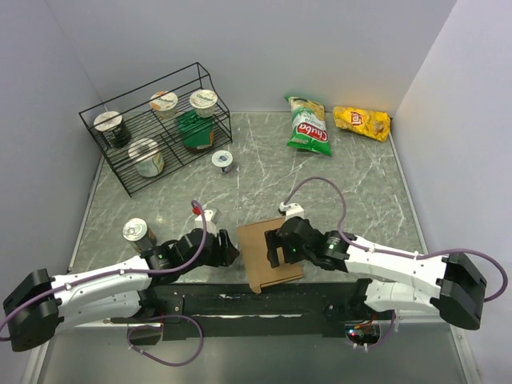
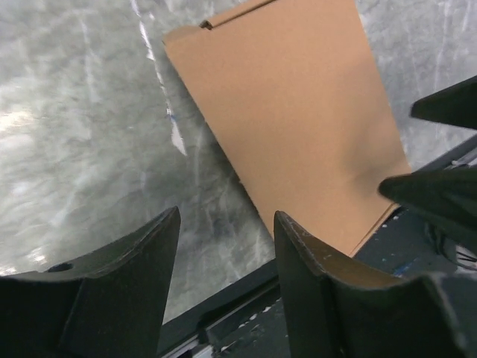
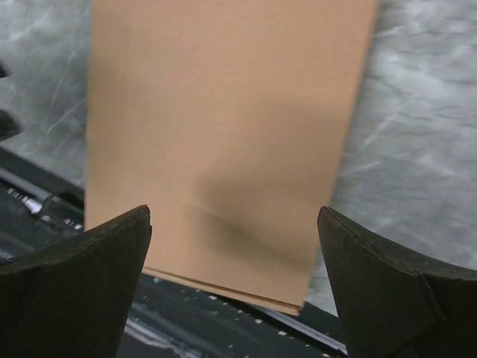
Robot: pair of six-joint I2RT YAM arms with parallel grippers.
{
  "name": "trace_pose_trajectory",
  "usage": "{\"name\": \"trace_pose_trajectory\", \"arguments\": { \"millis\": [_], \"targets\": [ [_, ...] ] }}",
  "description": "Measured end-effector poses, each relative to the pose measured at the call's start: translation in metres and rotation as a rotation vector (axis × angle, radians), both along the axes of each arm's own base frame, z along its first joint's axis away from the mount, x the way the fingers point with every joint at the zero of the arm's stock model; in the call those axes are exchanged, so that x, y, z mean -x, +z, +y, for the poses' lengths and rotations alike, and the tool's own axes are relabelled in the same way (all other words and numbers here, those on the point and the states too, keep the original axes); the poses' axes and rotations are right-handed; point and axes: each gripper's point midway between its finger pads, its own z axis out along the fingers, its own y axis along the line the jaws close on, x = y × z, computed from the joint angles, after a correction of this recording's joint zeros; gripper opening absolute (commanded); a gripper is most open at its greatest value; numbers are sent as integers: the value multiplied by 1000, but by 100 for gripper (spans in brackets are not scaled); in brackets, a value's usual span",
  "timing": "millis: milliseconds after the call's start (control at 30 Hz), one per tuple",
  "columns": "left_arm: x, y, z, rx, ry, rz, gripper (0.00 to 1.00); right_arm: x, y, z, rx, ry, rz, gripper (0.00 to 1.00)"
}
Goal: Fold the paper box
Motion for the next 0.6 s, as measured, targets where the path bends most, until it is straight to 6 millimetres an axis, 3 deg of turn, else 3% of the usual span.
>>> {"name": "trace_pose_trajectory", "arguments": {
  "millis": [133,333,467,600],
  "targets": [
    [-1,-7,-8,47,-7,33,54,4,-2,10,-3,30,37,100],
    [-14,-6,-3,54,23,26,81,4,8,-2,19,38,31,100],
    [-49,17,24,111,145,-32,98,8,44,4,57,88,-62,100],
    [-89,36,63,150,293,-76,96,26,67,35,92,163,-147,100]
  ]
}}
